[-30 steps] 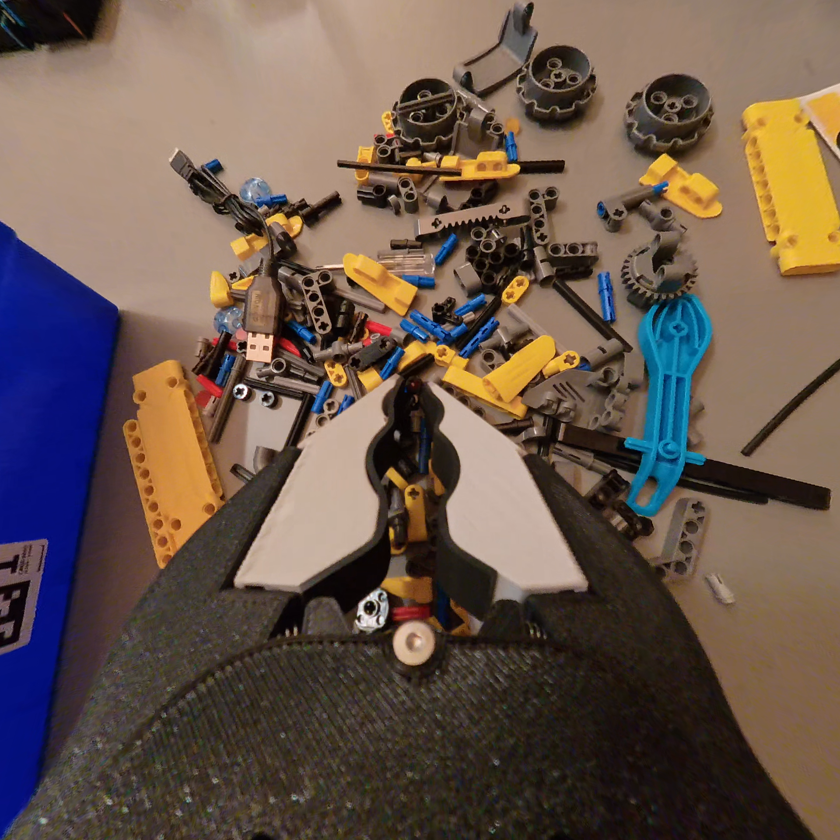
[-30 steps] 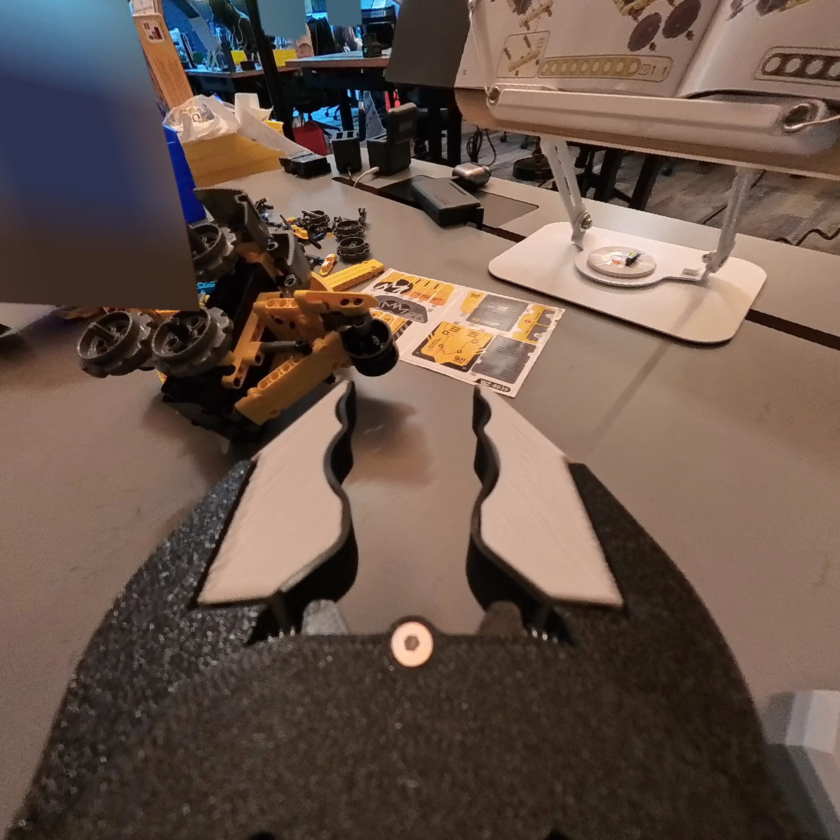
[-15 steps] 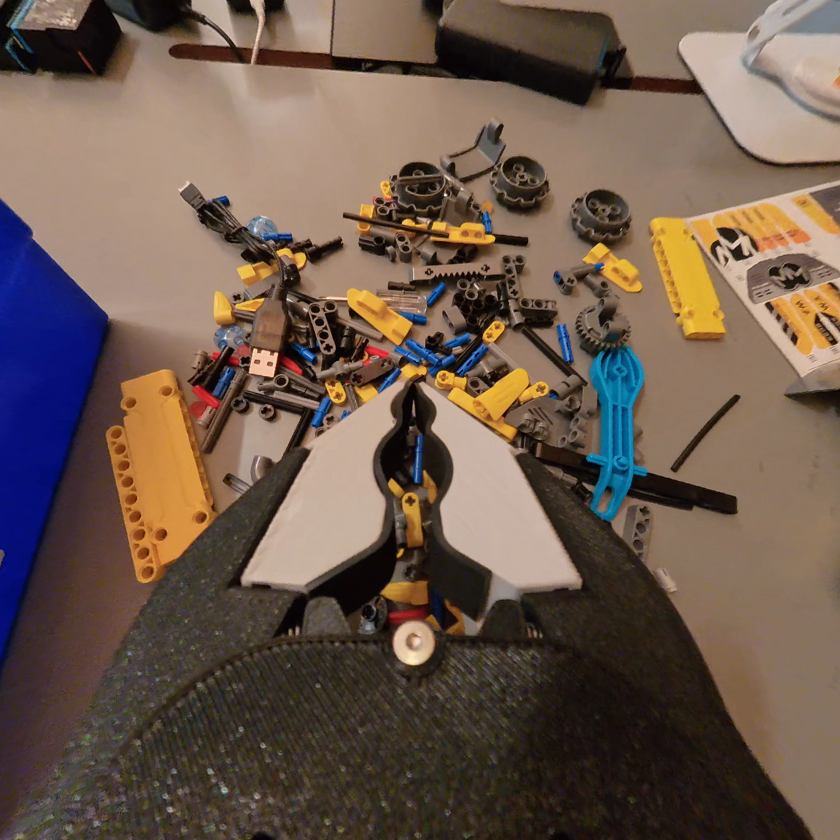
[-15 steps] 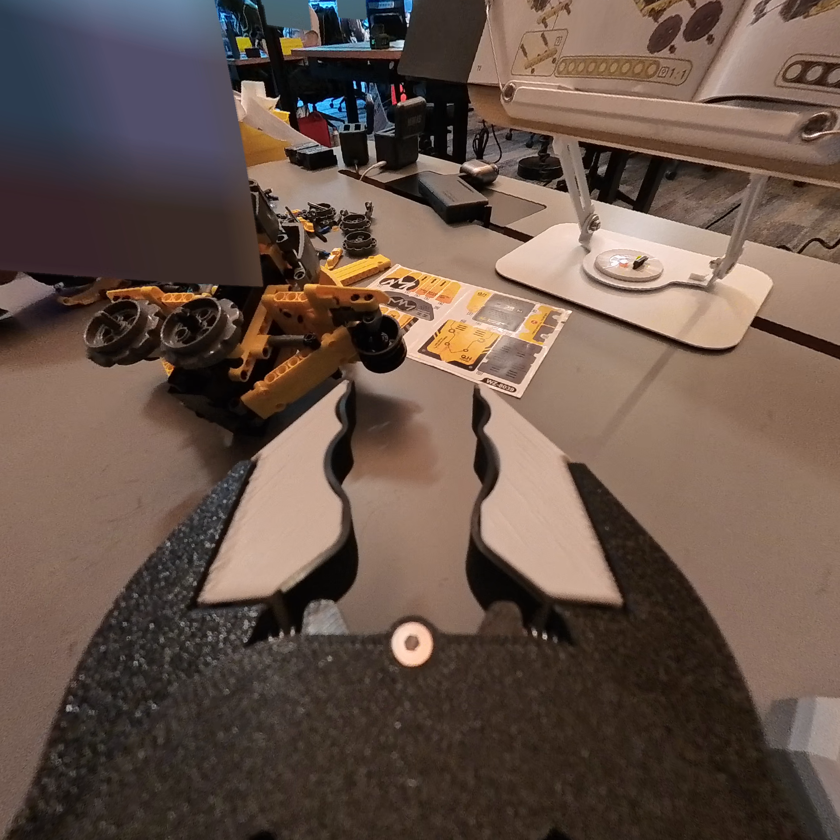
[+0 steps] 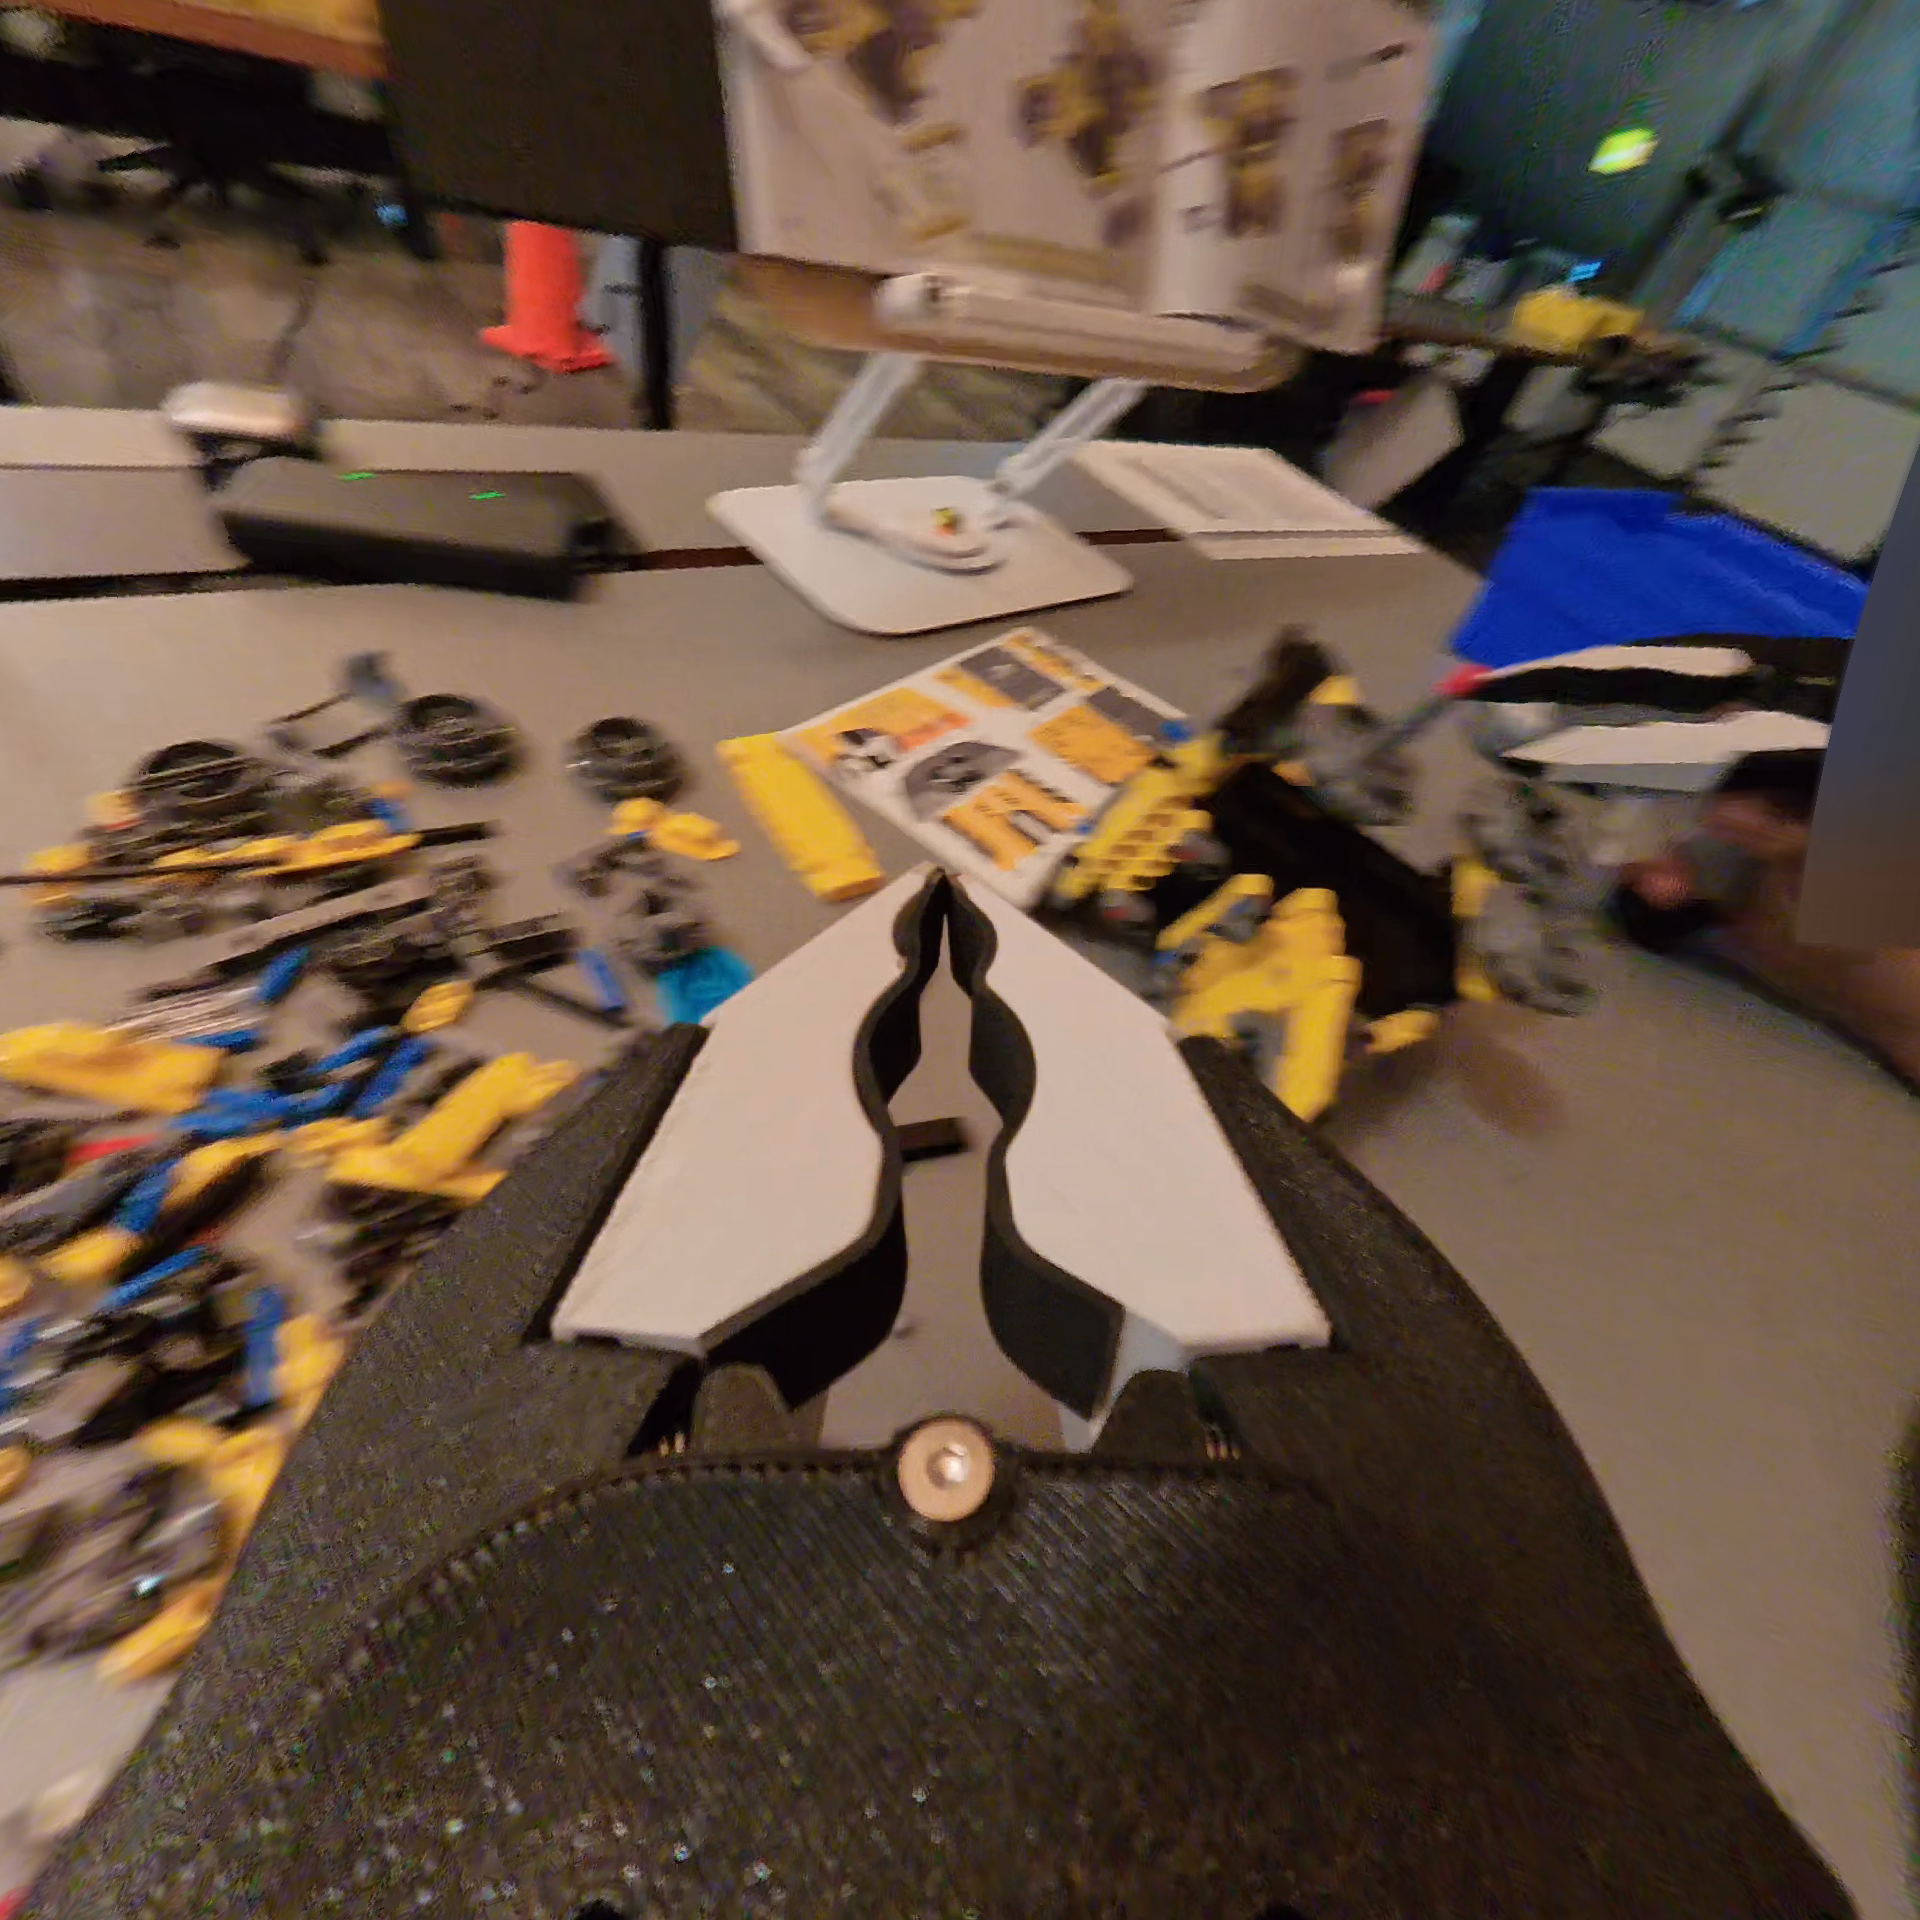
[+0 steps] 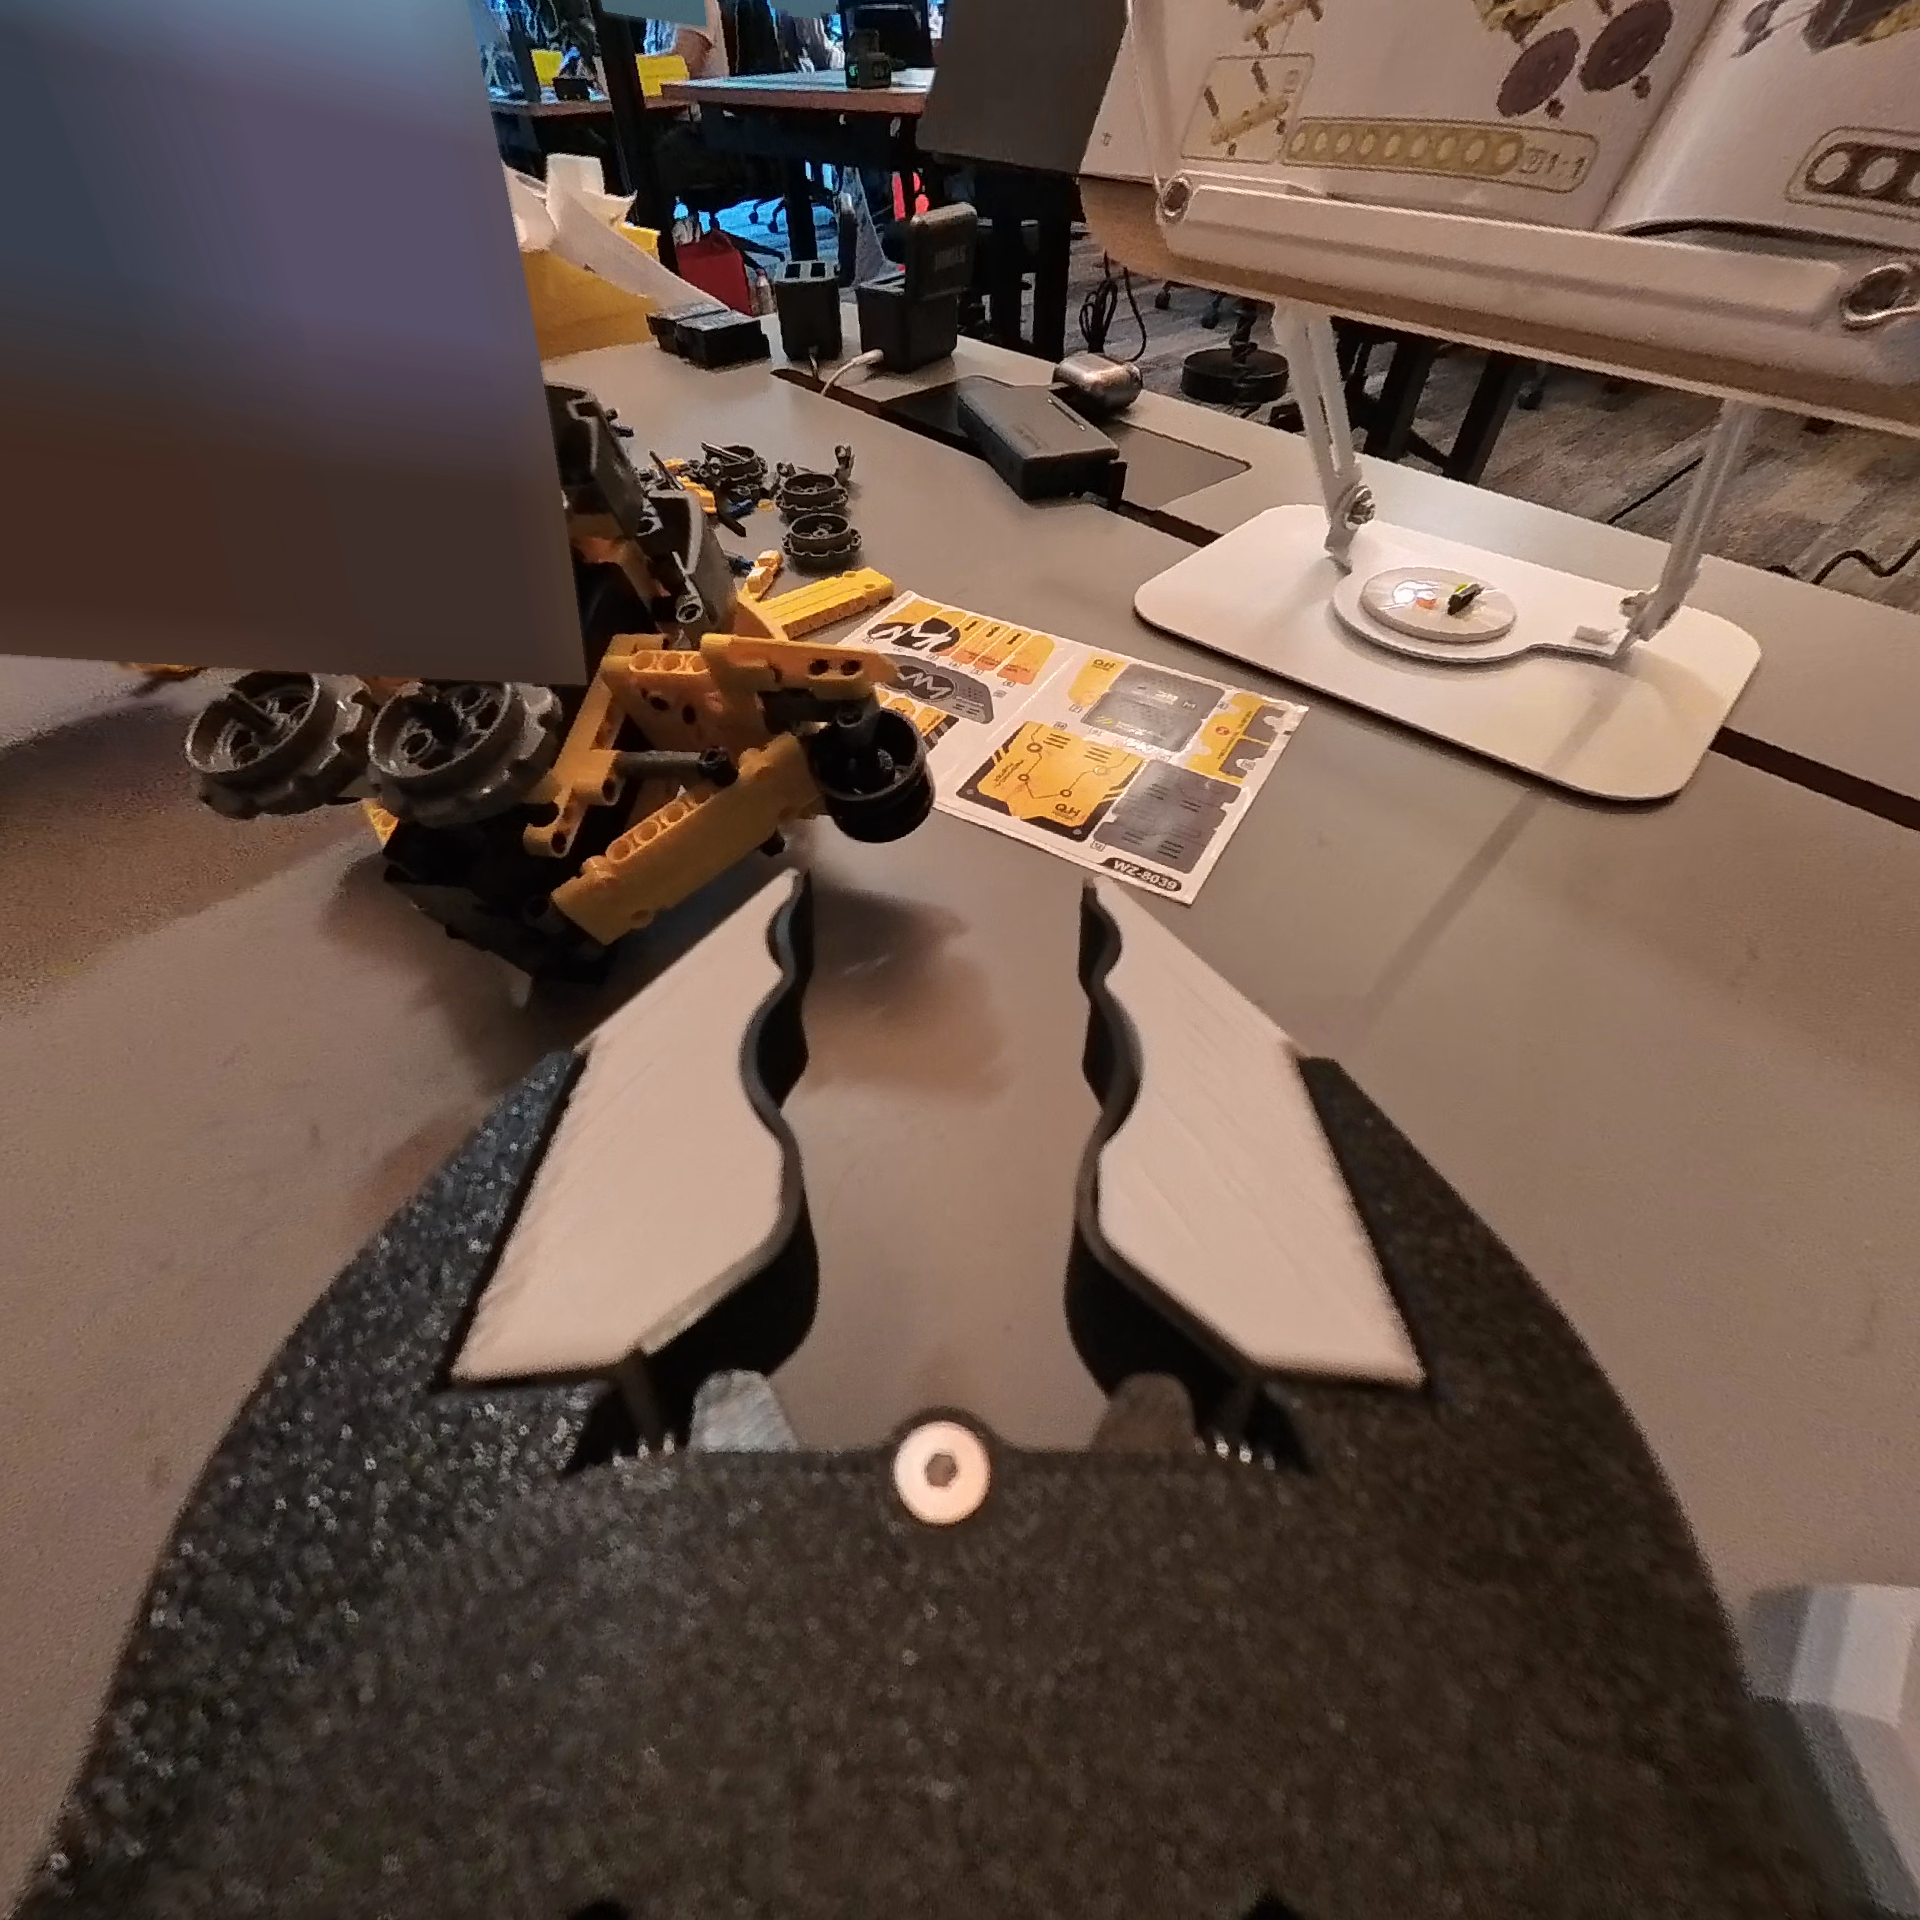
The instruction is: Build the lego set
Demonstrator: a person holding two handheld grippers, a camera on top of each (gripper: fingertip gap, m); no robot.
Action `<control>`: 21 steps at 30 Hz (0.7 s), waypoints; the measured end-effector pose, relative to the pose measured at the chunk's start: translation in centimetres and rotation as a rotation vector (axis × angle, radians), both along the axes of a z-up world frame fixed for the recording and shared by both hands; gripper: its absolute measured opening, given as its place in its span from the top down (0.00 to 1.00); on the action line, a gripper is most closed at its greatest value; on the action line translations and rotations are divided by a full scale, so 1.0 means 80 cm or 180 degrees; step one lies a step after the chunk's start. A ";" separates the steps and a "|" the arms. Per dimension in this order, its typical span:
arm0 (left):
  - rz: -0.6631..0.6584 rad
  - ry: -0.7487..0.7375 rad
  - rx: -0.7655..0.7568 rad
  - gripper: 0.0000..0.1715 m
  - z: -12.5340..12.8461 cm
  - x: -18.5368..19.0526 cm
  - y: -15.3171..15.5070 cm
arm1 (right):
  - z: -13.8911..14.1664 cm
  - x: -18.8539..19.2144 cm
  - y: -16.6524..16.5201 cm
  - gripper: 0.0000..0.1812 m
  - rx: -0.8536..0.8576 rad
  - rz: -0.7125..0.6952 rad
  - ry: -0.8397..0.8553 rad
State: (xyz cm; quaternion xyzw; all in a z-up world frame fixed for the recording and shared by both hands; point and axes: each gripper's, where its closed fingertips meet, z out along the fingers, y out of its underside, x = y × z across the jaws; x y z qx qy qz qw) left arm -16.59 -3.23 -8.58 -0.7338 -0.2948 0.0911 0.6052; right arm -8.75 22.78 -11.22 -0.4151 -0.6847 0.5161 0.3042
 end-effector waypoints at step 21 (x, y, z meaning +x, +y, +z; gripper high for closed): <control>-0.1209 -0.1533 0.0001 1.00 -0.059 0.220 0.129 | 0.025 0.029 -0.025 0.73 0.0353 0.0157 0.0351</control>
